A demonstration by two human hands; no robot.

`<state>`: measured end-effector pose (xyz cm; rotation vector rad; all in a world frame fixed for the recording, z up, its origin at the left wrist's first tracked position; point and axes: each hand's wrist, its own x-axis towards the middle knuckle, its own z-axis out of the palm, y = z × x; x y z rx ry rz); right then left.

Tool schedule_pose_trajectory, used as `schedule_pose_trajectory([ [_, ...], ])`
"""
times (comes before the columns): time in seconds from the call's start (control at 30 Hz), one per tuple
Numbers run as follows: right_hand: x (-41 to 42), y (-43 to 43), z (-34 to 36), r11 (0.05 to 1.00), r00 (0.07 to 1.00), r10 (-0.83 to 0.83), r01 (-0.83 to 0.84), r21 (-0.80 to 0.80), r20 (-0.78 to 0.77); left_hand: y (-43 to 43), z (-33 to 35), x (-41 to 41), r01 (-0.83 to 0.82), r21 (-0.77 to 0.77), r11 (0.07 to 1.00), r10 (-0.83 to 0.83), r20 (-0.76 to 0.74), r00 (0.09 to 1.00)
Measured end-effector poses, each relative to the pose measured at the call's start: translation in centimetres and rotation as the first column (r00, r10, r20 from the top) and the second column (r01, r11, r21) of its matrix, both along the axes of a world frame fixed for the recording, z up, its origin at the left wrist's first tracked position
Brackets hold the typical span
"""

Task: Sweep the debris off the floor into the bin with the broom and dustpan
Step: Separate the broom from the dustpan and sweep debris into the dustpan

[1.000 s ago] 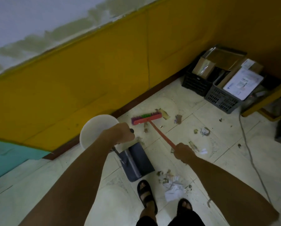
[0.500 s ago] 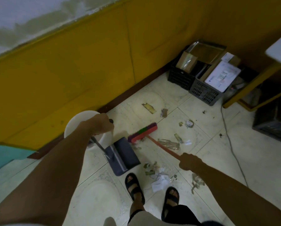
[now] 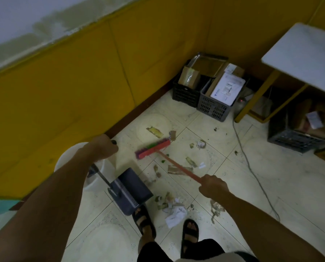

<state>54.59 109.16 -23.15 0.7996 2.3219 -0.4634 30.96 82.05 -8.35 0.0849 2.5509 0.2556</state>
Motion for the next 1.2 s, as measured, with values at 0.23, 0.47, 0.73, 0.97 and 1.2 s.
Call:
schedule_pose_trajectory([
  [0.23, -11.2, -3.2, -0.8, 0.981, 0.977, -0.185, 0.177, -0.082, -0.107, 0.3, -1.0, -4.4, 0.007, 0.055, 0.998, -0.008, 0.027, 1.000],
  [0.47, -23.9, -5.8, -3.2, 0.946, 0.948, -0.306, 0.291, -0.142, -0.092, -1.0, -2.7, -13.1, 0.057, 0.077, 0.995, -0.058, 0.015, 0.998],
  [0.73, -27.7, -7.4, -7.3, 0.979, 0.985, -0.169, 0.173, -0.110, 0.046, -0.8, -5.6, -18.7, 0.091, 0.058, 0.994, -0.097, 0.110, 0.989],
  [0.97, -21.1, -6.4, -7.2, 0.980, 0.987, -0.132, 0.144, -0.136, 0.097, 0.5, -5.6, -17.4, 0.130, -0.029, 0.991, -0.126, 0.116, 0.985],
  [1.2, -9.5, -4.9, -3.9, 0.989, 0.988, -0.062, 0.079, -0.122, 0.138, 1.7, -4.1, -8.4, 0.087, -0.006, 0.996, -0.087, -0.008, 0.996],
])
